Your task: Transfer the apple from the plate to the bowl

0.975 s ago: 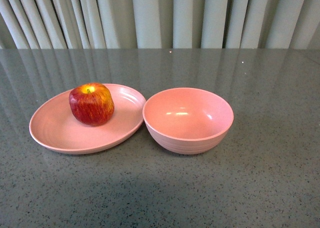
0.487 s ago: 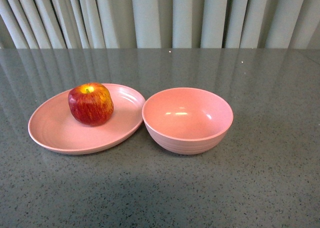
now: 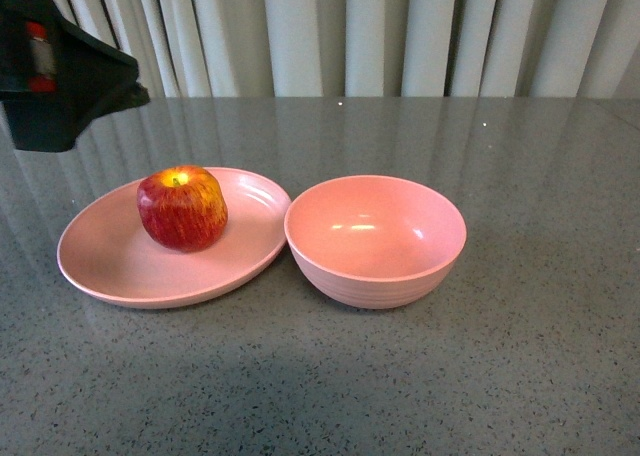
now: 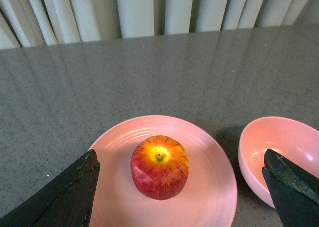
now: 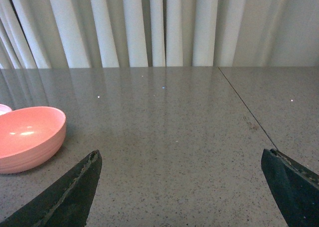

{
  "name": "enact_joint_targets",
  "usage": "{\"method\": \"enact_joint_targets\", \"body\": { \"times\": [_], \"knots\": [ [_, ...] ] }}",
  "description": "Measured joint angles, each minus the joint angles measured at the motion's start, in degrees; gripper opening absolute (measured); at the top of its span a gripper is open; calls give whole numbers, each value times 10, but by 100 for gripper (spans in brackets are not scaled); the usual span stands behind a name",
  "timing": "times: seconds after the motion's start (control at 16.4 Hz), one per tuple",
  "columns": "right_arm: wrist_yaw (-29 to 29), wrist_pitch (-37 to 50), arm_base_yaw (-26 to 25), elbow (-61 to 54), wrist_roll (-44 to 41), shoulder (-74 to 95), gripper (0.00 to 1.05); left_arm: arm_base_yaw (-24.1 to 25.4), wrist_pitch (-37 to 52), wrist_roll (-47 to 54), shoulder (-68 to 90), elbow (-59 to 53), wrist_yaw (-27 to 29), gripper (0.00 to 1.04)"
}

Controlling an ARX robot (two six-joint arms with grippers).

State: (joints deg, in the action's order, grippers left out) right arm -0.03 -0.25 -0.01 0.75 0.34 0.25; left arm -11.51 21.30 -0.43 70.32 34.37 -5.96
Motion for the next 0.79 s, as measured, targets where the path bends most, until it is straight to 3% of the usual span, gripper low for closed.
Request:
{"method": "enact_joint_targets", "body": {
  "times": [0.18, 0.24, 0.79],
  "knots": [
    [0, 0, 0, 0, 0, 0, 98, -2, -21, -4, 104, 73, -9, 98],
    [0, 0, 0, 0, 0, 0, 98, -7, -61, -8, 200, 145, -16, 98],
    [0, 0, 0, 0, 0, 0, 98, -4, -96, -37, 285, 168, 0, 98]
  ]
}}
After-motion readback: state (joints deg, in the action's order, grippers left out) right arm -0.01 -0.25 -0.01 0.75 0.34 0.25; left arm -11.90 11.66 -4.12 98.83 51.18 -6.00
